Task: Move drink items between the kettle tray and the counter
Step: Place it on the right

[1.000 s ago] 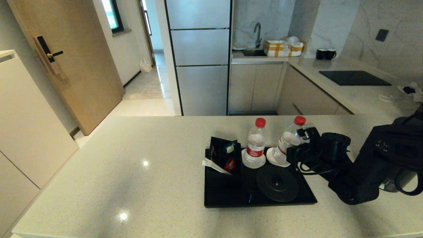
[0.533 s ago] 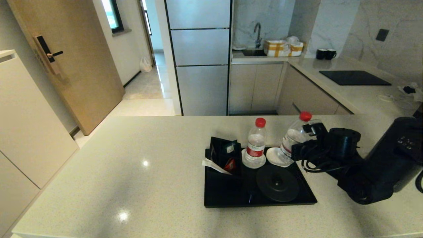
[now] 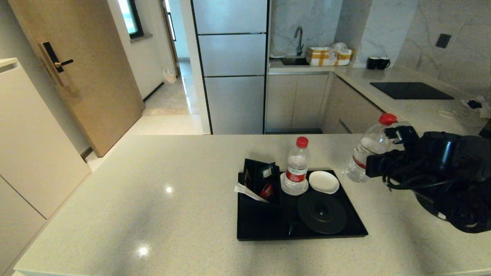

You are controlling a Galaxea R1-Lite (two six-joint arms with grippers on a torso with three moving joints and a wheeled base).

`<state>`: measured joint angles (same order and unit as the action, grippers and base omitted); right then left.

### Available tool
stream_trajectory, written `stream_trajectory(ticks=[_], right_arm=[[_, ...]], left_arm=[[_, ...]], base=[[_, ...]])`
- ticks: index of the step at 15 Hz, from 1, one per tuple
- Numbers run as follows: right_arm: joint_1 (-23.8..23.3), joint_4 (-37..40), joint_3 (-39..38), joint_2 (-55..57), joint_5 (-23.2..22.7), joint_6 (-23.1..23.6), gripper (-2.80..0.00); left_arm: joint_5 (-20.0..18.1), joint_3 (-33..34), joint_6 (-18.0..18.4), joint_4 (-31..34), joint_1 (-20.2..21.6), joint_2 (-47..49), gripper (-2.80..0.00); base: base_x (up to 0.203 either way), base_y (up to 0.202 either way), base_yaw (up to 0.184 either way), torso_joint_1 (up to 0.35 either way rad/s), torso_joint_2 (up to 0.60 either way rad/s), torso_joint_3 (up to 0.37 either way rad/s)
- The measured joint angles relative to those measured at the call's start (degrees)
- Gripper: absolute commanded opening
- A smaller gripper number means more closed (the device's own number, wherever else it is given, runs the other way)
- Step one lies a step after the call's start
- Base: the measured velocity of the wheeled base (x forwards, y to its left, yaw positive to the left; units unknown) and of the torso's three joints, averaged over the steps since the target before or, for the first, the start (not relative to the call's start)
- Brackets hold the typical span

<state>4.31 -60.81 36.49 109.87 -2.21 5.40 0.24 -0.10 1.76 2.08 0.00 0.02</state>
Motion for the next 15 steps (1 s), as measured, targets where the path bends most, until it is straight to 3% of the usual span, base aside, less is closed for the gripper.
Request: stream_trajectory(ticks=[5,15], right_arm=[[-4.4,-0.7,1.2,1.8,0.9,0.0,-2.8],[-7.8,-3.7,8.9,15.5,2.4,0.0,-2.8]], left_arm=[[0.0,0.0,0.0,0.0,0.0,0.0,-2.8],[0.0,0.0,0.0,0.0,0.0,0.0,-2.8]], base=[[0.0,0.0,0.0,0.0,0.0,0.0],[0.0,0.0,0.0,0.0,0.0,0.0]])
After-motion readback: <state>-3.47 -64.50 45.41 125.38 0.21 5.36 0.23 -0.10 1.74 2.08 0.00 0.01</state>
